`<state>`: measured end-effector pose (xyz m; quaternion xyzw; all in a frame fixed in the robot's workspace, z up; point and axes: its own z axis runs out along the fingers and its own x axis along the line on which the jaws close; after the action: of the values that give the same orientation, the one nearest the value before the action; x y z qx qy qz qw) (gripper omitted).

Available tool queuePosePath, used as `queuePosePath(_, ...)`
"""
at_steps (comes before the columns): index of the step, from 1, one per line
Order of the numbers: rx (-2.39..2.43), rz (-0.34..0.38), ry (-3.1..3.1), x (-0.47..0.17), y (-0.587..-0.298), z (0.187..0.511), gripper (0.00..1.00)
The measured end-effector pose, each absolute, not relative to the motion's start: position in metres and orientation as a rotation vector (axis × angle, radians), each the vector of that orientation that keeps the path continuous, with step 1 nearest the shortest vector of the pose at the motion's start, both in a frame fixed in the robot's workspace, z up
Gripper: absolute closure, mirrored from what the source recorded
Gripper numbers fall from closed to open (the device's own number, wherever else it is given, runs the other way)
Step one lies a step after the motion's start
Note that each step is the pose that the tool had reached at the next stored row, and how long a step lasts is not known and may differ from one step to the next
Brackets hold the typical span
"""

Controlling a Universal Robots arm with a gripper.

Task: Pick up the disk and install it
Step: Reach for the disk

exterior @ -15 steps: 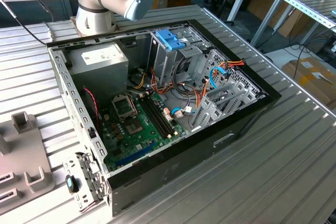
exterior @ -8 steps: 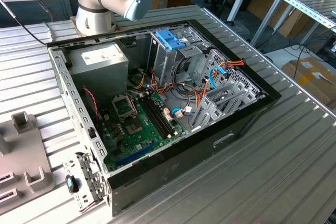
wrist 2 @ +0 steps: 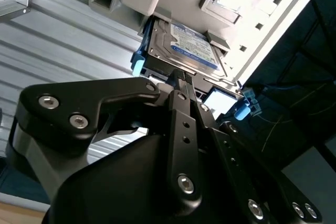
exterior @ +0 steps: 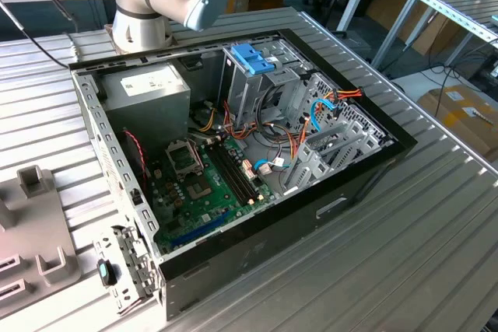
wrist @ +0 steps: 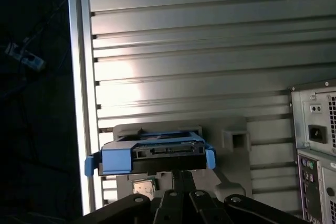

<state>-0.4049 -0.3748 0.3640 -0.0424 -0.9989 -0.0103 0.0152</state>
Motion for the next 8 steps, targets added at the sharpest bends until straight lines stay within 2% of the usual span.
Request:
queuePosePath(5,-0.132,-0.028,-3.095,-0.4049,-0.3748,0.3636,0.89)
queuePosePath(8,-0.126,0.010,-3.096,-0.4049,-0.3742,0.3636,0.89)
